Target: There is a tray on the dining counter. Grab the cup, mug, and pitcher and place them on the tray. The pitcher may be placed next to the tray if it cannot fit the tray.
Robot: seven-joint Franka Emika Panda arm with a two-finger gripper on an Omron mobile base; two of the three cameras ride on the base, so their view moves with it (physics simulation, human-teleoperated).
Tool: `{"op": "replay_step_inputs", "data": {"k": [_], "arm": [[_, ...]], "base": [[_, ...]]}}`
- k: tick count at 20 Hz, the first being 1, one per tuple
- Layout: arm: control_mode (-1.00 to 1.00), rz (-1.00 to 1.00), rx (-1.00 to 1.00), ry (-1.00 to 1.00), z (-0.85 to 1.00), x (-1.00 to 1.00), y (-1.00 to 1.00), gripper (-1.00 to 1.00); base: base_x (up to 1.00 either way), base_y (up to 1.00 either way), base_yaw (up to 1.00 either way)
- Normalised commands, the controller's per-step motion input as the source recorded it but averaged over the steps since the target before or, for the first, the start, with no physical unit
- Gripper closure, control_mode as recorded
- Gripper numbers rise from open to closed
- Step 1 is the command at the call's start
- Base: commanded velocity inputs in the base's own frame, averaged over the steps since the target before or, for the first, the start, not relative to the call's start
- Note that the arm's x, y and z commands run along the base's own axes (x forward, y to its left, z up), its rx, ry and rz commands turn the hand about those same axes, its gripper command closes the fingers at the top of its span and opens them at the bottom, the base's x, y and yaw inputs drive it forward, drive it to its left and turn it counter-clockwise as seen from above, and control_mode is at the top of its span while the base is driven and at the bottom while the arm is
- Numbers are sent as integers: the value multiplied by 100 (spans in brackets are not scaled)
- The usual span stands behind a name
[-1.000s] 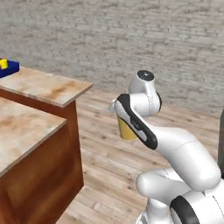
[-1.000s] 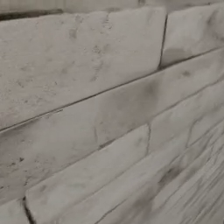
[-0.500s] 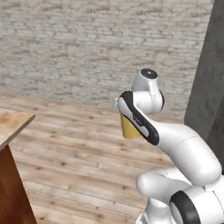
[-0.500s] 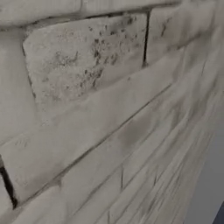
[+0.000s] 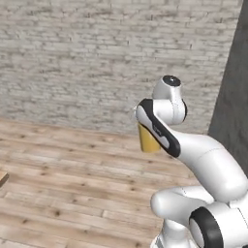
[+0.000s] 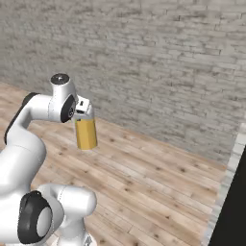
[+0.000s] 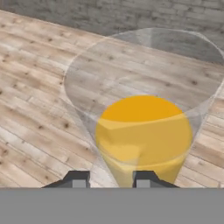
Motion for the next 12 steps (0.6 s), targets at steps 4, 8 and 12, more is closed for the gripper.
{"op": "replay_step_inputs", "data": {"k": [4, 8, 12], "arm": [[100, 0, 0, 0, 0, 0, 0, 100], [100, 0, 0, 0, 0, 0, 0, 100], [100, 0, 0, 0, 0, 0, 0, 100]], "base": [[100, 11, 42], [100, -1, 68], [100, -5, 77]]}}
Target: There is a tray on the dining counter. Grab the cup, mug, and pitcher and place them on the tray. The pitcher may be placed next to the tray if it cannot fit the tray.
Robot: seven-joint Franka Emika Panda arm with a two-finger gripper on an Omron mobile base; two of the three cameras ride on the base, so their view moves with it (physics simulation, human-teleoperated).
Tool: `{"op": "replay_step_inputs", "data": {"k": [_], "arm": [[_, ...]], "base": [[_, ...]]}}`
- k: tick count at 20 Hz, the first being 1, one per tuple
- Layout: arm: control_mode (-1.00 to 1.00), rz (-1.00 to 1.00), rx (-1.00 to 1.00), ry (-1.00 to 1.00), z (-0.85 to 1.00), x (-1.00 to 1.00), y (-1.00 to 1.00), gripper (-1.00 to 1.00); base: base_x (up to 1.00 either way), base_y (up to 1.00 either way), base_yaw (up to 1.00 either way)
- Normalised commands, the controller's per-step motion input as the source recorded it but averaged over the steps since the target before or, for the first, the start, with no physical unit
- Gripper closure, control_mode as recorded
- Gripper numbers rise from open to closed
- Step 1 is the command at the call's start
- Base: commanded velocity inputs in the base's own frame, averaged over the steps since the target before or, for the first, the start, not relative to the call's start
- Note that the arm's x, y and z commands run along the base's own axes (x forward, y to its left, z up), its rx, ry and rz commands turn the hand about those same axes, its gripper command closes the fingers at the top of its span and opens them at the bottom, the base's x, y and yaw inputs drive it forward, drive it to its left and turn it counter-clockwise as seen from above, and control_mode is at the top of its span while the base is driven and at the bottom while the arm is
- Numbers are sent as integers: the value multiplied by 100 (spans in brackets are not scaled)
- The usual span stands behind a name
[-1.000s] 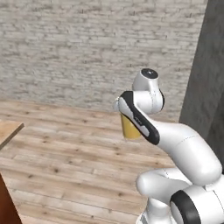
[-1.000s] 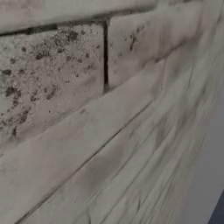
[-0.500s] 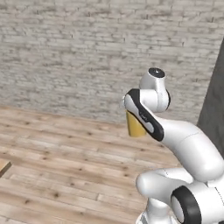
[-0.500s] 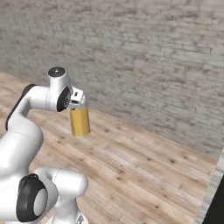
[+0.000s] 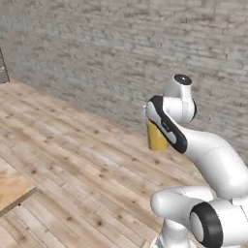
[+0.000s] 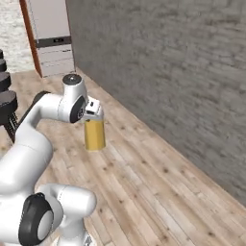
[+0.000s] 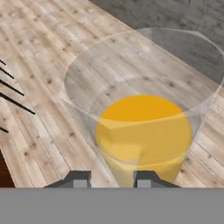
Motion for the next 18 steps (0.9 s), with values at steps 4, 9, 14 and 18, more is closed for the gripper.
{"op": "replay_step_inputs", "data": {"k": [4, 9, 14, 18], "arm": [[100, 0, 0, 0, 0, 0, 0, 100], [100, 0, 0, 0, 0, 0, 0, 100], [100, 0, 0, 0, 0, 0, 0, 100], [100, 0, 0, 0, 0, 0, 0, 100]], "base": [[100, -3, 72], [100, -1, 47], [100, -26, 61], [95, -26, 77]]}}
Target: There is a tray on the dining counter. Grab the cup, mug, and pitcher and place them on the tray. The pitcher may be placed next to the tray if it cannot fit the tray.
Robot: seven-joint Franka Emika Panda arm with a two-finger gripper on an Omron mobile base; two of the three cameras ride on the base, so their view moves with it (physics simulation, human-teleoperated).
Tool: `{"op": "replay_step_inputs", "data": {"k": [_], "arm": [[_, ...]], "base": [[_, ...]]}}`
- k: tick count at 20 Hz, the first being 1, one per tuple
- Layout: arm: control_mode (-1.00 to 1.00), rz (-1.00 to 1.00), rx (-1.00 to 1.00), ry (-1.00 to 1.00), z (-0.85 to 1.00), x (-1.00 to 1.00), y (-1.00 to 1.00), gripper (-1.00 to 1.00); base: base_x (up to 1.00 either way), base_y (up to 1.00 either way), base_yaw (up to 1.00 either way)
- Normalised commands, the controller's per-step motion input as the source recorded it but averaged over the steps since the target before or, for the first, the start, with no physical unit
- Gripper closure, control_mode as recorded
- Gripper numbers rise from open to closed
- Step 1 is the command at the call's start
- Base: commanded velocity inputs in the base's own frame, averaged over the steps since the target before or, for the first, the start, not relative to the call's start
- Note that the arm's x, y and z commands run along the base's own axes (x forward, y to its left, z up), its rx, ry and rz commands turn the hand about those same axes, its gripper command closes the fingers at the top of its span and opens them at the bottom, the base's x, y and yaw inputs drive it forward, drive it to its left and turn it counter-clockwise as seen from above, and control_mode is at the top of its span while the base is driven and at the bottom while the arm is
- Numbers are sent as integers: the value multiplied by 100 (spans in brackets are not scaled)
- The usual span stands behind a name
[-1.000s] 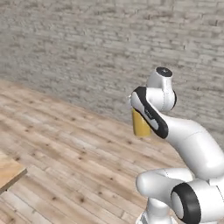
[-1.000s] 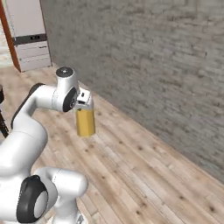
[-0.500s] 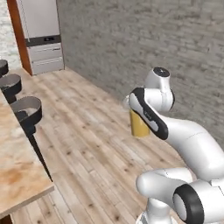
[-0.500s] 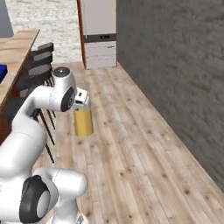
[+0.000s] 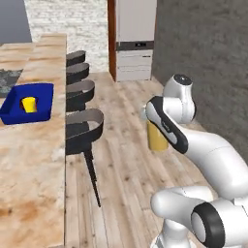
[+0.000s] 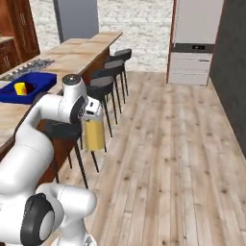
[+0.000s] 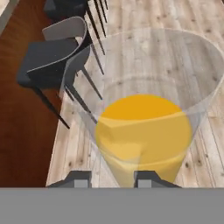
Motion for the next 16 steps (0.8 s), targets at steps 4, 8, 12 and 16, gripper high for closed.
{"op": "replay_step_inputs", "data": {"k": [4, 8, 12, 16], "arm": [[100, 0, 0, 0, 0, 0, 0, 100], [100, 0, 0, 0, 0, 0, 0, 100], [100, 0, 0, 0, 0, 0, 0, 100], [100, 0, 0, 0, 0, 0, 0, 100]], "base": [[62, -28, 81], [-2, -79, 69], [-46, -94, 53], [-25, -99, 55]]}}
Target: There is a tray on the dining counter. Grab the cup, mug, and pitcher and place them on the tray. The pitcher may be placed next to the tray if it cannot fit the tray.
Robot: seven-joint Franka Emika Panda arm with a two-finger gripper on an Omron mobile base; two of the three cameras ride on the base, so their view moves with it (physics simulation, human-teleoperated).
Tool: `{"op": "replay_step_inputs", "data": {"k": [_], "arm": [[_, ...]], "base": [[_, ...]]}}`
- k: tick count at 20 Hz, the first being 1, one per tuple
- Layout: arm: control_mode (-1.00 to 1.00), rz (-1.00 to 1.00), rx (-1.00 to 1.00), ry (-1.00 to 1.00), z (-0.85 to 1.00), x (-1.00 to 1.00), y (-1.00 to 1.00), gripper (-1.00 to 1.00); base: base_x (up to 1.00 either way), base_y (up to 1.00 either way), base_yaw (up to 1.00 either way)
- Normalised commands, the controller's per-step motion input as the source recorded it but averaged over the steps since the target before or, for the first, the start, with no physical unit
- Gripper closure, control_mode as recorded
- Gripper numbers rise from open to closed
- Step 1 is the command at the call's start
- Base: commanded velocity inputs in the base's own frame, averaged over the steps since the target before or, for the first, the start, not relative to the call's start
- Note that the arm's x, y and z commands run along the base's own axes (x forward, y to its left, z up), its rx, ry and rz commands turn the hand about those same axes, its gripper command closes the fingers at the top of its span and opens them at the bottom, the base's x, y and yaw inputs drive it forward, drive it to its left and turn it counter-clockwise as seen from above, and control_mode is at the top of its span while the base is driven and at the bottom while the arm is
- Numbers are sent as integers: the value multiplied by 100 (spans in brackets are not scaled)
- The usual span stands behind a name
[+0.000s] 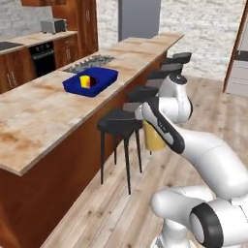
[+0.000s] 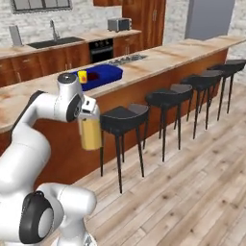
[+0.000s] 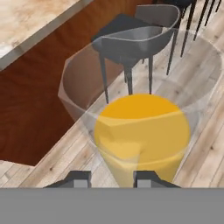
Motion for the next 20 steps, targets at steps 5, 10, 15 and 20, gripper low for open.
{"op": "replay_step_inputs", "data": {"k": [5, 10, 15, 20], "arm": [[100, 0, 0, 0, 0, 0, 0, 100], [100, 0, 0, 0, 0, 0, 0, 100], [100, 0, 0, 0, 0, 0, 0, 100], [100, 0, 0, 0, 0, 0, 0, 100]], "base": [[2, -75, 69], [6, -64, 73], [0, -89, 64], [0, -100, 57]]}}
